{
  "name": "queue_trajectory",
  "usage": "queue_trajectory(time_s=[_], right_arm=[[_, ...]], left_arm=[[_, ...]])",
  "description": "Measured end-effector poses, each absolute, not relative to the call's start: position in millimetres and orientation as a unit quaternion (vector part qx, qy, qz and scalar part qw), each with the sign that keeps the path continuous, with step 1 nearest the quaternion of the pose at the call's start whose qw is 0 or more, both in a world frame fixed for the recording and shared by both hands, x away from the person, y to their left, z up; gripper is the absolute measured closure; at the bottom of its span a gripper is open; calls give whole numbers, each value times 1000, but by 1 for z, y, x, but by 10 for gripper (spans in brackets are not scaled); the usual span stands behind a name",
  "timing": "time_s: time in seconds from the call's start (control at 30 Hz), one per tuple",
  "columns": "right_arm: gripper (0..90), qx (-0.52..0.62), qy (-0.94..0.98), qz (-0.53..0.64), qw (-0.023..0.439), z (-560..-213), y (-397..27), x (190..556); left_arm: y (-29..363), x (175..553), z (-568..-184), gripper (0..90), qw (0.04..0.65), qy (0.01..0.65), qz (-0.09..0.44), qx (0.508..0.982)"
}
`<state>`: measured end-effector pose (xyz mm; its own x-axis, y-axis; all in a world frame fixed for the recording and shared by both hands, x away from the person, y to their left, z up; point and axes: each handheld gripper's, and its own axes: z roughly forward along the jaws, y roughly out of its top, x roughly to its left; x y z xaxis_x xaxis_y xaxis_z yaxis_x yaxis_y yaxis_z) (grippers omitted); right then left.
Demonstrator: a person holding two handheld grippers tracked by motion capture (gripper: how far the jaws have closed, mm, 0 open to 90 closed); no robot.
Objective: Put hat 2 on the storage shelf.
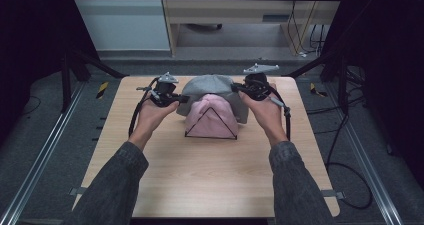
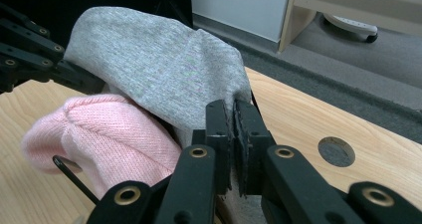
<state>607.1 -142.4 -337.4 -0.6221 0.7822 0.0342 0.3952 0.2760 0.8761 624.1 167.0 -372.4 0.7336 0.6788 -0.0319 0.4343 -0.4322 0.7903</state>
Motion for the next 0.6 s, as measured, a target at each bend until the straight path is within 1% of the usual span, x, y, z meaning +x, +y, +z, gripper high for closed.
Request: queue_trajectory(time_s=[0.4, 0.6], right_arm=[[858, 378, 781, 452, 208, -346, -129, 613], [856, 376, 784, 447, 209, -347, -128, 611]], left_arm=[[180, 629, -390, 869, 410, 365, 138, 825], [180, 626, -395, 867, 409, 357, 127, 830]])
